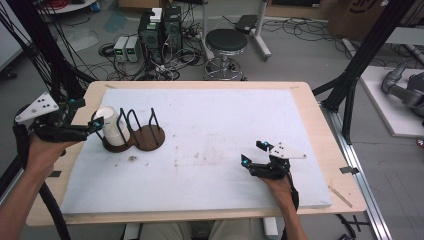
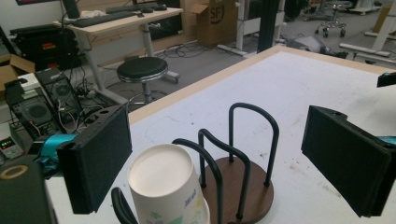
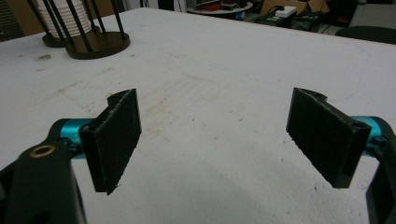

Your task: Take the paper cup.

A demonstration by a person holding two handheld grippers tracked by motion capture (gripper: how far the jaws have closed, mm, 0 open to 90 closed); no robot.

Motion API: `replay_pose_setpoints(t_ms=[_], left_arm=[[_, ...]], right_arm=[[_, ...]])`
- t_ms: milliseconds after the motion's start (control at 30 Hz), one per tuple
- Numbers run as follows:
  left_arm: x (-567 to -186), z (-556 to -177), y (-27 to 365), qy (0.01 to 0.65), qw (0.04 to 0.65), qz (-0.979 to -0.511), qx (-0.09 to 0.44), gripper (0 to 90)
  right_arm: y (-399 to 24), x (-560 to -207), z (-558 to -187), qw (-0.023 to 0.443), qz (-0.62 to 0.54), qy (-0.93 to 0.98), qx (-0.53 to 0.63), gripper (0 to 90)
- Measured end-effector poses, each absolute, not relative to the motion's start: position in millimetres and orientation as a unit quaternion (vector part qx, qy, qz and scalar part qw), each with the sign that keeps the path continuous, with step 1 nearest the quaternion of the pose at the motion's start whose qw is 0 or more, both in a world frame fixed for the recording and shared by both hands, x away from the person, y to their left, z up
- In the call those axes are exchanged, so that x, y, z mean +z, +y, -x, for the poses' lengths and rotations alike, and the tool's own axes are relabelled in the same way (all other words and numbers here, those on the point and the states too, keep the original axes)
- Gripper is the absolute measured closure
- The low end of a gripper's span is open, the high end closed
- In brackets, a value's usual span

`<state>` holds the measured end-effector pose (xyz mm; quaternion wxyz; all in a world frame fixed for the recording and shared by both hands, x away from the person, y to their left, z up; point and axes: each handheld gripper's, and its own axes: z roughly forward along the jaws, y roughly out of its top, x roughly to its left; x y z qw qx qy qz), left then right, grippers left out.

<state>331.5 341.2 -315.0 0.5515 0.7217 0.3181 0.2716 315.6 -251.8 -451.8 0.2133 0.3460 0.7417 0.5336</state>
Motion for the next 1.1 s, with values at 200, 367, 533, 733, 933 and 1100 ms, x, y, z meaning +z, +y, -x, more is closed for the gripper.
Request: replay_pose_setpoints(t_ms=[200, 367, 533, 733, 933, 1100], left_arm=[[-308.1, -348.3, 343.5, 0.299, 0.540, -0.744, 0.258, 8.5], [-305.1, -359.7, 345.9, 0.291, 0.531, -0.758, 0.246, 8.5], [-302.2, -374.4, 345.1, 0.279, 0.509, -0.783, 0.223, 8.5], [-298.7, -386.3, 341.2, 0.263, 0.491, -0.804, 0.209, 8.5], [-298.9, -395.9, 341.1, 0.250, 0.458, -0.832, 0.187, 8.9], [-297.5, -400.5, 342.4, 0.251, 0.450, -0.838, 0.181, 8.9]], right_arm=[[-251.8, -451.8, -315.4, 0.214, -0.345, 0.742, 0.533, 18.2], [-251.9, -451.8, -315.6, 0.213, -0.345, 0.742, 0.534, 18.2], [-251.5, -451.6, -315.1, 0.213, -0.346, 0.743, 0.532, 18.2], [-251.5, -451.7, -315.1, 0.212, -0.347, 0.743, 0.532, 18.2], [-251.4, -451.7, -315.2, 0.213, -0.346, 0.743, 0.532, 18.2], [-251.3, -451.7, -315.4, 0.212, -0.347, 0.744, 0.531, 18.2]])
